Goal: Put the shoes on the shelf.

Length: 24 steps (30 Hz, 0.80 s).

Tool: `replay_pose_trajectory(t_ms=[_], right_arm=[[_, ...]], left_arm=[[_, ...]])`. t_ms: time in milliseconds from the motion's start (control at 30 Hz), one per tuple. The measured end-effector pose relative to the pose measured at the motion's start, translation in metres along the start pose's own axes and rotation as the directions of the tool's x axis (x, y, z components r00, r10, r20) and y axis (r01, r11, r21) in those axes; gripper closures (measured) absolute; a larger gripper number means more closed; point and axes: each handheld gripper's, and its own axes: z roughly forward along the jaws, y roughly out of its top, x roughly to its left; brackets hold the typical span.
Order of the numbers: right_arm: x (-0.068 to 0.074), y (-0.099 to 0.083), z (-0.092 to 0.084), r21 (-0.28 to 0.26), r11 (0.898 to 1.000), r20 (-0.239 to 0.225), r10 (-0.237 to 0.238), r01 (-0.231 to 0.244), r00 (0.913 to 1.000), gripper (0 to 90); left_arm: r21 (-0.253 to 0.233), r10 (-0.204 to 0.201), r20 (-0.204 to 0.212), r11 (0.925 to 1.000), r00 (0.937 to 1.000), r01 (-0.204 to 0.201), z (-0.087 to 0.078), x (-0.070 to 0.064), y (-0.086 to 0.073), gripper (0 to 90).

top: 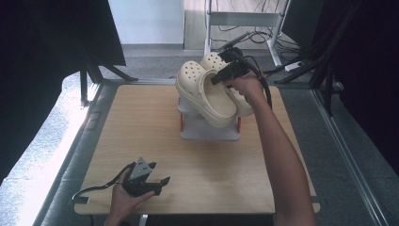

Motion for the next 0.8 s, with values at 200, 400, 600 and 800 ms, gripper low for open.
replay_pose_trajectory(t_ms=[200,400,600,800], right_arm=[[0.002,0.015,0.014,0.005,0.999,0.039,0.032,-0.032,0.9987,65.3],[-0.002,0.024,0.026,-0.016,0.993,0.100,0.122,-0.121,0.9875,65.1],[-0.005,0.030,0.034,-0.044,0.973,0.186,0.229,-0.224,0.9556,65.1],[-0.002,0.034,0.042,-0.055,0.952,0.236,0.306,-0.301,0.9224,64.8]], left_arm=[[-0.007,0.000,0.000,1.0000,1.0000,0.000,-0.002,0.000,0.000,25.1],[-0.007,0.001,-0.001,1.0000,1.0000,-0.001,-0.002,0.001,0.000,25.0],[-0.006,0.002,0.001,1.0000,1.0000,-0.002,-0.001,0.000,0.000,25.0],[-0.012,0.003,0.003,0.9999,1.0000,-0.003,-0.004,0.001,0.000,25.0]])
